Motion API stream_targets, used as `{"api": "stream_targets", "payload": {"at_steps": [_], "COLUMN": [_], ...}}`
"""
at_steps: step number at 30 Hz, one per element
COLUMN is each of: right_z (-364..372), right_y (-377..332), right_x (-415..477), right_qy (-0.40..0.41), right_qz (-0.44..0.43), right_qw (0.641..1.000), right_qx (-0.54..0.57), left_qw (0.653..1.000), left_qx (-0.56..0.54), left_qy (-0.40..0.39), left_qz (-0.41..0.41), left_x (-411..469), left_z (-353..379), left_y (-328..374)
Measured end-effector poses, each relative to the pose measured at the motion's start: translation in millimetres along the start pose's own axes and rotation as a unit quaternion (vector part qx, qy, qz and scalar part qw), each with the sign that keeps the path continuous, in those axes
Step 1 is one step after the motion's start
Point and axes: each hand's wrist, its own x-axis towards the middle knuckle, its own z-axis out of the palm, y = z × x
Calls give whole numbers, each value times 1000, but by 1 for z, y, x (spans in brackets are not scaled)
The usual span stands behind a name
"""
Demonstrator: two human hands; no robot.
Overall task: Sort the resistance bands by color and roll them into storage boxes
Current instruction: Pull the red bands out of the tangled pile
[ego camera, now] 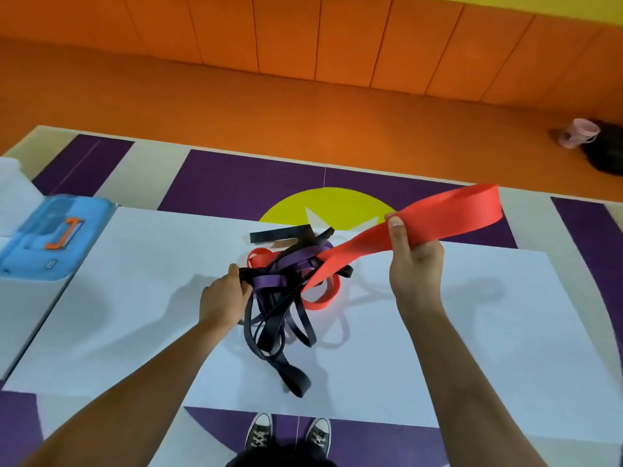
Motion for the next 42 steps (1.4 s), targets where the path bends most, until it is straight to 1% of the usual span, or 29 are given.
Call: {"api": "stream_targets", "payload": {"at_steps": [4, 7, 9, 11, 12, 13, 14, 16, 17, 19, 21, 22, 25, 27, 29, 30, 31, 32, 35, 36, 39, 41, 42], "right_z": [-8, -13, -11, -7, -6, -5, -4, -3, -3, -3, -6, -8, -17, -26, -37, -41, -45, -48, -49, -49, -56, -63, -66], "right_y": [-33, -51, -55, -50, -46, -42, -40, -39, -40, -43, -46, -49, -58, -65, -70, -72, -72, -70, -60, -55, -35, -17, -7], "right_x": [8, 11, 13, 13, 12, 10, 9, 5, 4, 3, 3, 2, 3, 7, 12, 14, 16, 18, 21, 22, 31, 42, 47], "right_qy": [44, 53, 63, 56, 51, 43, 30, 9, 9, 19, 21, 16, -4, -1, 5, 9, 15, 20, 9, 5, 38, 61, 59], "right_qz": [-34, -46, -35, -15, -5, 2, 8, 29, 42, 68, 86, 89, 83, 80, 86, 96, 112, 131, 174, 185, 247, 306, 331], "right_qw": [998, 993, 991, 995, 996, 997, 997, 997, 996, 990, 984, 983, 982, 980, 974, 972, 968, 963, 954, 954, 948, 934, 927], "right_qx": [24, 96, 112, 83, 72, 66, 64, 69, 82, 122, 152, 160, 168, 182, 207, 216, 223, 233, 245, 234, 196, 172, 164], "left_qw": [998, 995, 989, 981, 981, 985, 991, 998, 994, 969, 943, 934, 926, 931, 924, 921, 923, 925, 930, 927, 919, 919, 918], "left_qx": [-5, 6, 36, 58, 65, 62, 49, -10, -49, -123, -154, -167, -202, -202, -269, -309, -318, -308, -186, -165, -165, -181, -194], "left_qy": [1, -2, -43, -102, -120, -117, -99, -45, -28, -47, -92, -112, -153, -148, -145, -133, -124, -130, -181, -196, -216, -204, -198], "left_qz": [-62, -105, -137, -155, -141, -114, -74, 34, 99, 211, 279, 294, 279, 267, 231, 198, 179, 182, 259, 273, 287, 286, 283], "left_x": [-1, 1, 1, -1, -3, -4, -6, -12, -16, -26, -34, -36, -31, -30, -30, -26, -25, -22, -11, -10, -14, -15, -18], "left_z": [-5, -8, -11, -16, -18, -20, -22, -27, -28, -29, -26, -22, 0, 8, 12, 15, 15, 15, 13, 11, 5, -1, -8], "left_y": [-13, -22, -27, -26, -23, -15, -6, 19, 34, 65, 98, 112, 133, 139, 143, 143, 143, 146, 155, 157, 155, 153, 158]}}
